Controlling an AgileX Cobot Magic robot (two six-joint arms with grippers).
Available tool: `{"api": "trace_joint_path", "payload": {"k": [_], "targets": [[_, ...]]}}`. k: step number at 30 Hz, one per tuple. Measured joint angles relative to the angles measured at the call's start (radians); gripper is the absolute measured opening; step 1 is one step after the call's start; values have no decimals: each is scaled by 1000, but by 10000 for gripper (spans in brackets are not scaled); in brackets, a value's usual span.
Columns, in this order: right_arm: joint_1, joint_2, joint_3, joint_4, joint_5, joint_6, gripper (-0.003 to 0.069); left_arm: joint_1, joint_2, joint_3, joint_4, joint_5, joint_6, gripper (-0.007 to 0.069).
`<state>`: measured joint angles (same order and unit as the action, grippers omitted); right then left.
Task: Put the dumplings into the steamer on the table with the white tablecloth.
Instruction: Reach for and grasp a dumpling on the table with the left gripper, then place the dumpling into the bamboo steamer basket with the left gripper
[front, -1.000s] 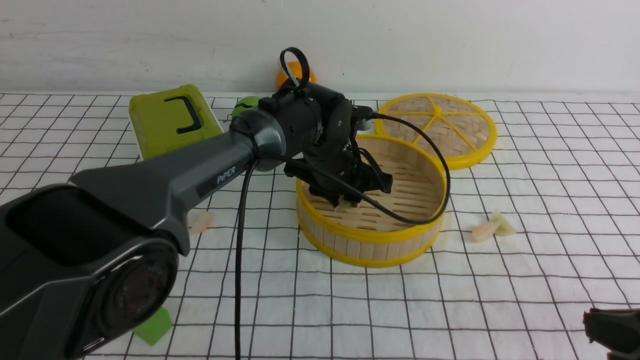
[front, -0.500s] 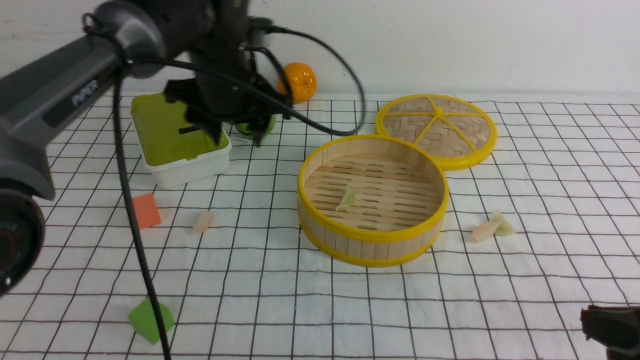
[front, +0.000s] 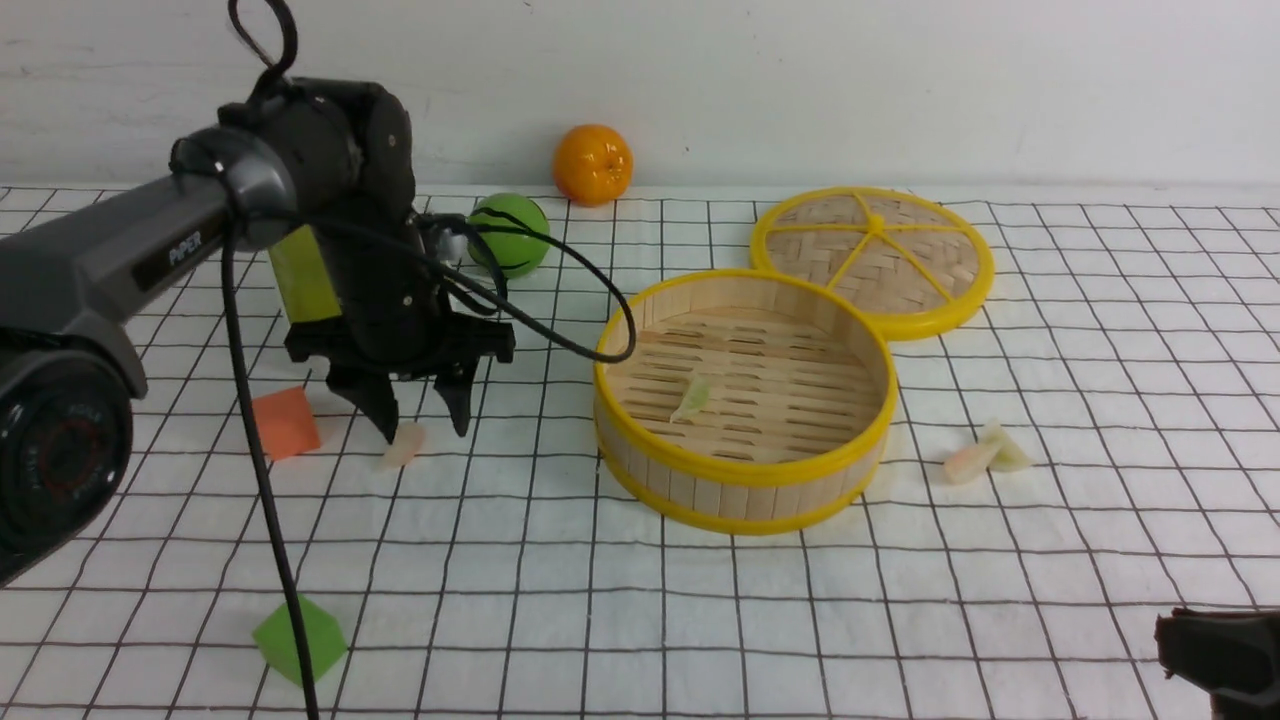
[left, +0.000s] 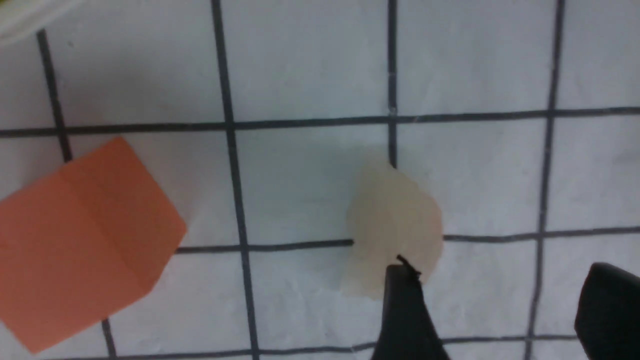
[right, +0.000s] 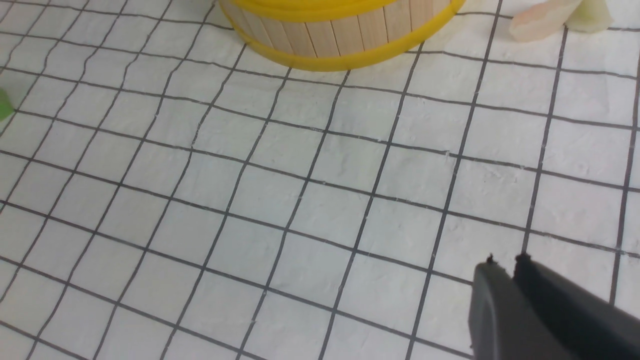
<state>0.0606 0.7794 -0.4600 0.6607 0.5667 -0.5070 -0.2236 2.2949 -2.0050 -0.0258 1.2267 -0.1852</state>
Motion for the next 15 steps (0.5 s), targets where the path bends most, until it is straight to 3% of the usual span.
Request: {"api": "trace_joint_path", "payload": {"k": [4,5,8,15], "targets": [[0,0,0,0,0,0,53,0,36,0,34,-1,-7,347],[0,0,0,0,0,0,55,2,44,0,32,-2,-8,273],[0,0,0,0,0,0,59,2,44,0,36,-3,-10,189],[0,0,0,-1,0,0,67,-2,38,-23,-9,0,5,188]]}}
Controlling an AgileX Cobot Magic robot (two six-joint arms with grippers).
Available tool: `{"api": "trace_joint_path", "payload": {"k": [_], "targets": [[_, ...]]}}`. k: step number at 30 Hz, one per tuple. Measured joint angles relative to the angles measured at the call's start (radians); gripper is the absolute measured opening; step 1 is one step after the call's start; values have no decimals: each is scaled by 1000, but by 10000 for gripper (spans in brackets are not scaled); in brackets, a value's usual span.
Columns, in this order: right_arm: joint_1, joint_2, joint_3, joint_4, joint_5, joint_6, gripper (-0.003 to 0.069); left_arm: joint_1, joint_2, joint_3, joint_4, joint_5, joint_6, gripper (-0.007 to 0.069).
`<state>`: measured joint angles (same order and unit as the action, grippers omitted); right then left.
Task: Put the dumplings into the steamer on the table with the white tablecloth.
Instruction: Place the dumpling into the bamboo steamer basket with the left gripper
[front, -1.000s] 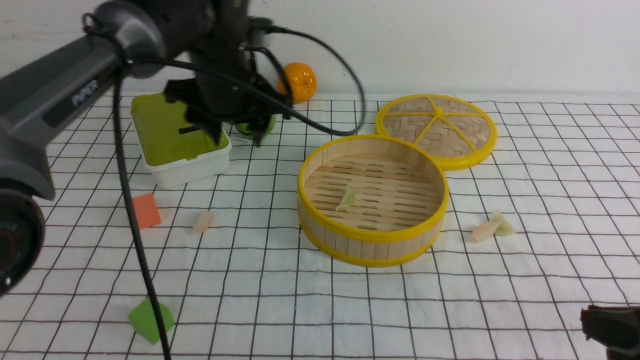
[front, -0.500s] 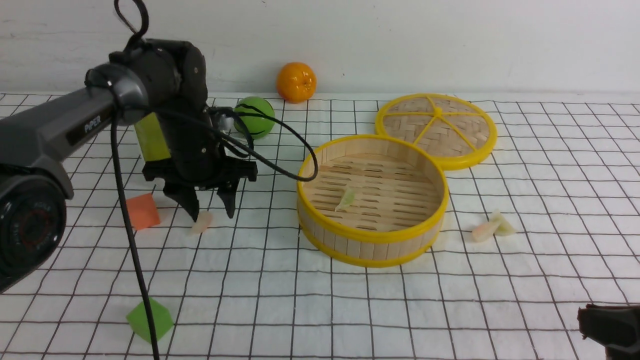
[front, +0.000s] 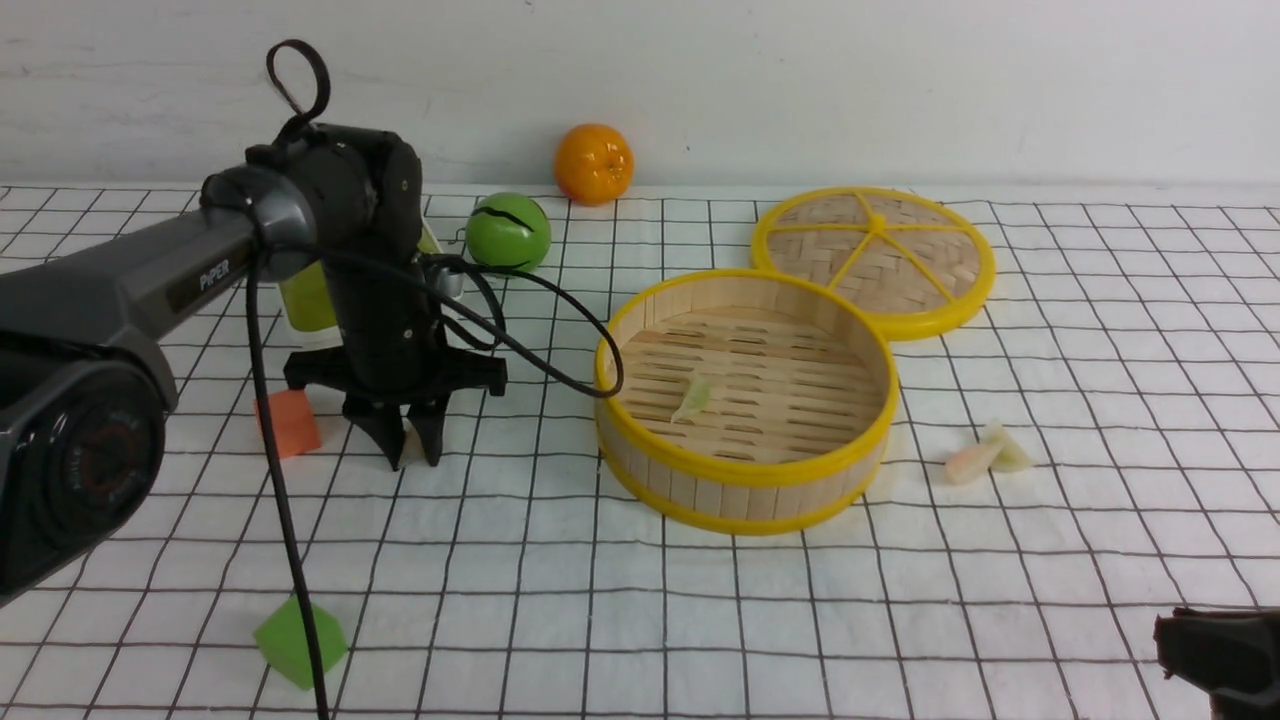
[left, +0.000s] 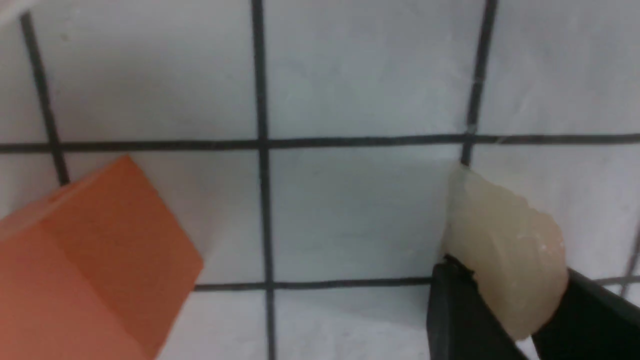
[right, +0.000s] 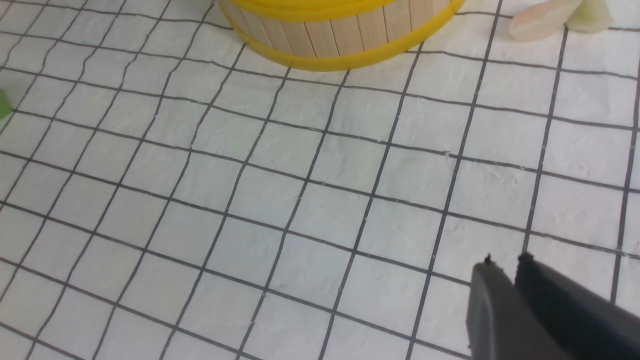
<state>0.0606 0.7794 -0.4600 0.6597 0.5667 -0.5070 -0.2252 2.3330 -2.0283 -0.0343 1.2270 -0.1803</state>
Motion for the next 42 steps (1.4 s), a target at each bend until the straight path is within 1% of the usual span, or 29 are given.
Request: {"api": "trace_joint_path", "payload": {"k": [4,5,8,11,12,13,14,15,17,21,27,31,34,36,38,39,42], "targets": [[0,0,0,0,0,0,69,-42,-41,-51,-81,0,26,177],[0,0,0,1,-1,0,71,-84,-69,-98,-128,0,44,177],[0,0,0,2,-5,0,74,-171,-90,-169,-156,0,53,177],[0,0,0,2,-9,0,74,-277,-82,-207,-125,-30,53,177],[0,0,0,2,-9,0,74,-277,-81,-207,-120,-34,52,177],[0,0,0,2,-9,0,74,-318,-57,-209,-72,-63,36,176],[0,0,0,2,-9,0,74,-321,-57,-209,-65,-66,36,176],[0,0,0,2,-9,0,76,-341,-28,-209,-3,-91,10,176],[0,0,0,2,-9,0,77,-350,10,-208,84,-118,-29,176],[0,0,0,2,-9,0,78,-349,37,-207,178,-142,-102,176],[0,0,0,5,-13,-1,81,-348,45,-207,192,-205,-107,176],[0,0,0,7,-13,-1,81,-349,60,-207,182,-208,-98,183],[0,0,0,7,-13,-1,83,-349,69,-207,178,-206,-96,265],[0,0,0,7,-14,-1,83,-349,69,-210,178,-201,-97,333],[0,0,0,7,-14,-1,85,-349,69,-231,177,-167,-98,398],[0,0,0,7,-12,-1,86,-349,70,-252,174,-139,-98,419],[0,0,0,-10,1,0,92,-349,70,-354,173,-43,-98,449]]}}
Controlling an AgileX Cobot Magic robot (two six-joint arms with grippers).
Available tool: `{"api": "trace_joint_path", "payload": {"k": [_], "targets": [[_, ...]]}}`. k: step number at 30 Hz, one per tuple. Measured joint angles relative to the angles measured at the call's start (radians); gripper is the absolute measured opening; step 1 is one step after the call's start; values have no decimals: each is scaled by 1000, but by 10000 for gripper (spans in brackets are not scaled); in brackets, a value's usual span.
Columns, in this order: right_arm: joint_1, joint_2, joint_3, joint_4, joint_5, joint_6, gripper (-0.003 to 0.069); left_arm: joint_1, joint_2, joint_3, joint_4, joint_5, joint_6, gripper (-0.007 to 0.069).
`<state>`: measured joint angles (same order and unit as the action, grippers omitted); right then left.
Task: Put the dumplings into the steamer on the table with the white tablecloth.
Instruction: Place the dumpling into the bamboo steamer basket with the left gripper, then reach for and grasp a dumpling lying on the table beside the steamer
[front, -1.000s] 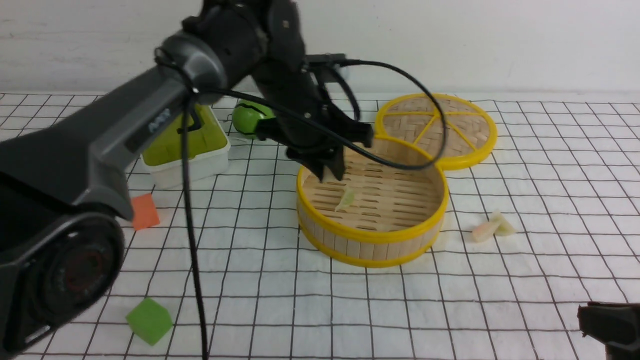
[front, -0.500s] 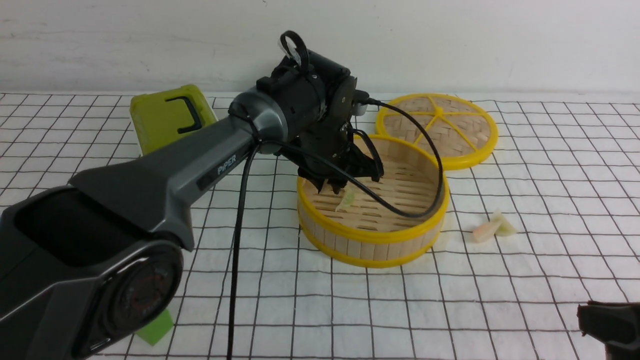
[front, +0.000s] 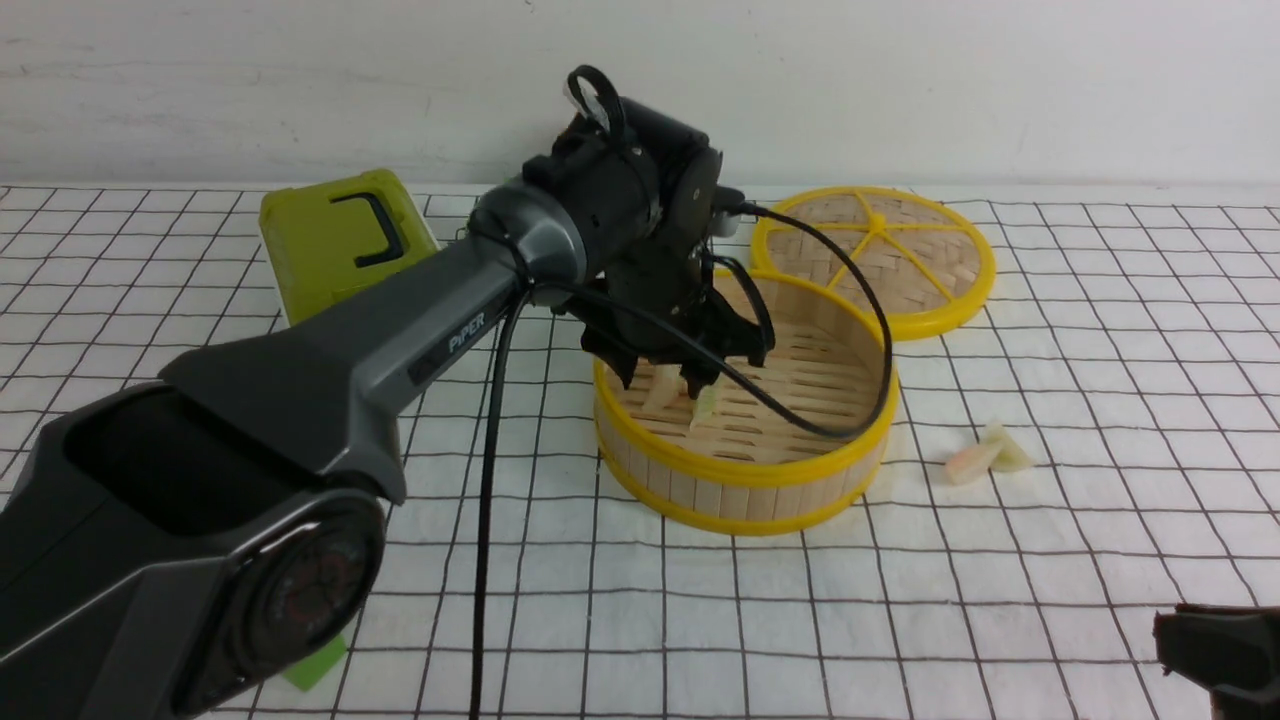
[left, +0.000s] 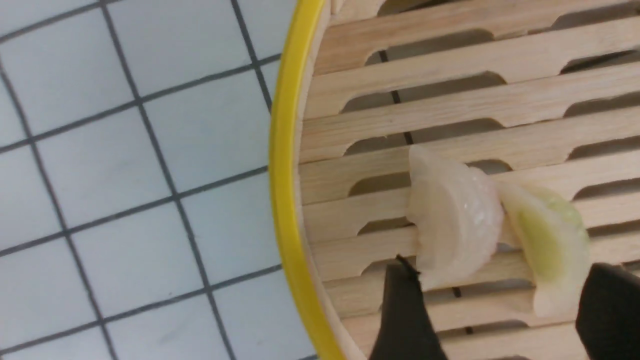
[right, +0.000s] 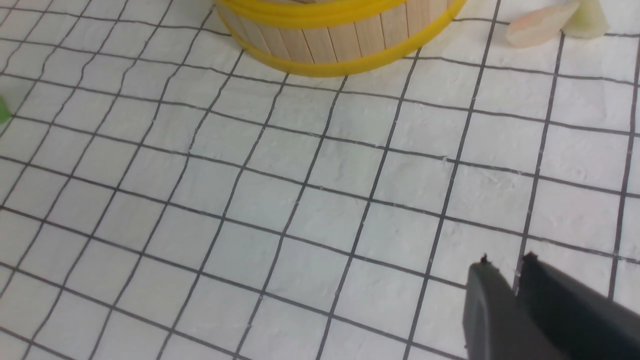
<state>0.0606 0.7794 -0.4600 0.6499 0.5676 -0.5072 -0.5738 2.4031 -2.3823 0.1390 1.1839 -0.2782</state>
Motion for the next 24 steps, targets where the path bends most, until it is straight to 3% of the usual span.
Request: {"api": "trace_joint_path", "payload": {"k": [6,13,18,19,20,24], "targets": [[0,38,-61,-89,81,103,122,-5,-99,-138,-13,56,6,423],[0,322,-310,-278,136,217,284,-15,-440,-106,-43,56,49,229],[0,569,-471,-320,126,230,370,-15,-725,105,24,56,53,118],[0,673,-538,-321,118,232,383,-15,-849,259,62,56,53,82],[0,673,-538,-321,117,232,384,-15,-863,259,66,56,53,82],[0,915,-703,-335,110,233,395,-15,-1161,687,129,55,-4,48]]}}
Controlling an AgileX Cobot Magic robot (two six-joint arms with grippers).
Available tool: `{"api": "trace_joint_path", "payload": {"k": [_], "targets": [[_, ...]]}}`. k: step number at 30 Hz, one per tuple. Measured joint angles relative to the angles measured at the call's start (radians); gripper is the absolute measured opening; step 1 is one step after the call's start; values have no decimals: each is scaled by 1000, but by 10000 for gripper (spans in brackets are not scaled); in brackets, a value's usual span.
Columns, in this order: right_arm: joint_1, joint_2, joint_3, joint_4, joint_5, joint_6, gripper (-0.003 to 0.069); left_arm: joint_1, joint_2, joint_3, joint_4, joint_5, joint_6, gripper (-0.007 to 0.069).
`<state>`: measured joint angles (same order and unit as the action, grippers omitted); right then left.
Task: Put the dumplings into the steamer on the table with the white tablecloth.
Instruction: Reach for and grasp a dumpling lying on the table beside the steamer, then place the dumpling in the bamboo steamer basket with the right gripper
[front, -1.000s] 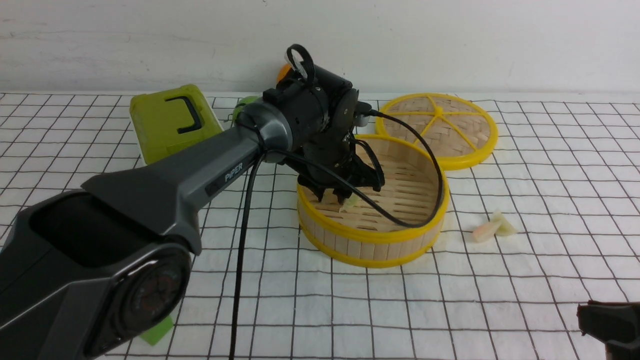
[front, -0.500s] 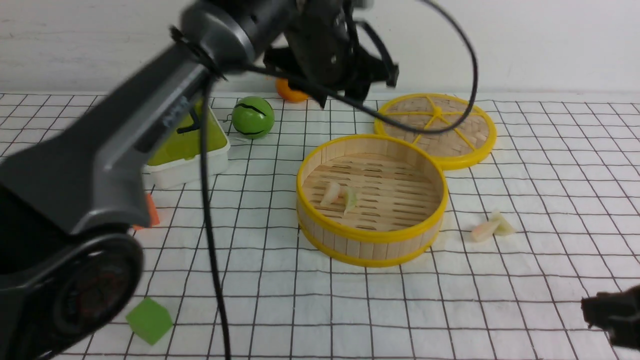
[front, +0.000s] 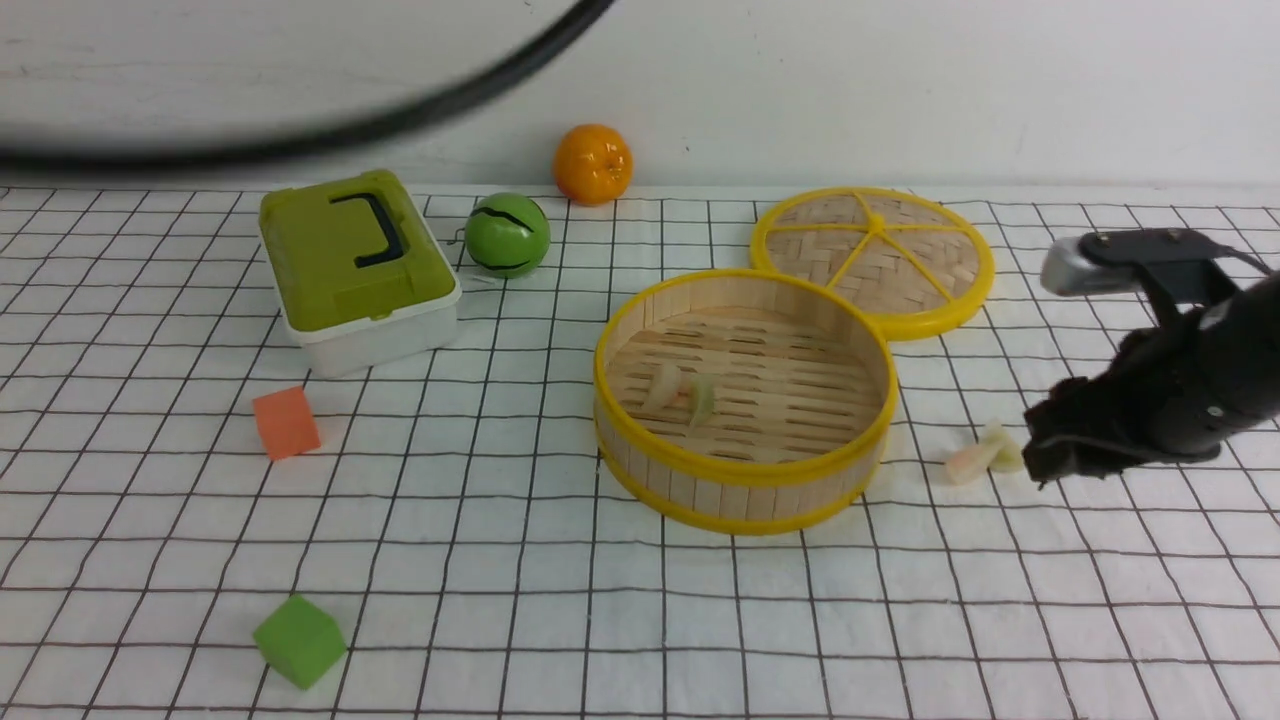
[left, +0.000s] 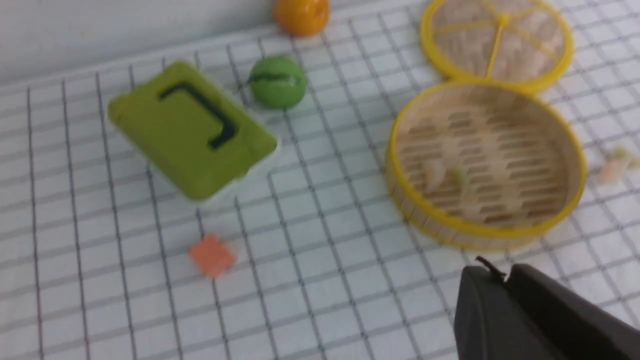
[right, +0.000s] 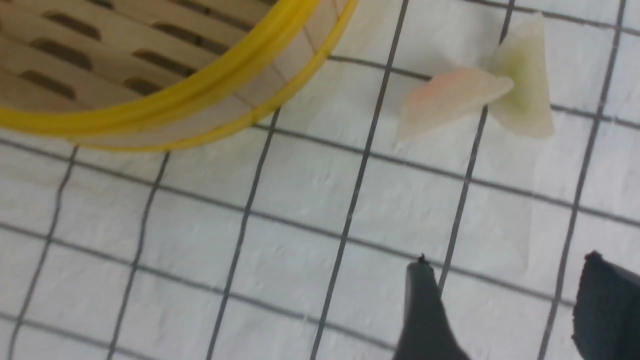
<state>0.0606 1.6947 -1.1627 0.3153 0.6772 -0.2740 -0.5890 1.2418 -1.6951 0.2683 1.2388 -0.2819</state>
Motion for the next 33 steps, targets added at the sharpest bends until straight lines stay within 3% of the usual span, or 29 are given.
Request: {"api": "trace_joint_path", "payload": {"k": [1,6,14,16,21,28,33], "targets": [[0,9,-7,0,0,0,395,0,0,20,0,-2,-4,48],[1,199,-143,25,-14,54,396,0,-324,523,115,-162,-168,46],[20,296,-165,73,-158,201,380,0,-622,1000,235,-185,-318,48],[20,302,-165,73,-157,208,363,0,-646,1032,238,-185,-330,48],[20,312,-167,63,-129,212,174,0,-681,1127,249,-187,-348,50],[20,243,-168,31,-33,153,171,0,-681,1178,286,-217,-352,52],[49,112,-168,145,-65,93,171,0,-681,1209,290,-322,-405,56]]}}
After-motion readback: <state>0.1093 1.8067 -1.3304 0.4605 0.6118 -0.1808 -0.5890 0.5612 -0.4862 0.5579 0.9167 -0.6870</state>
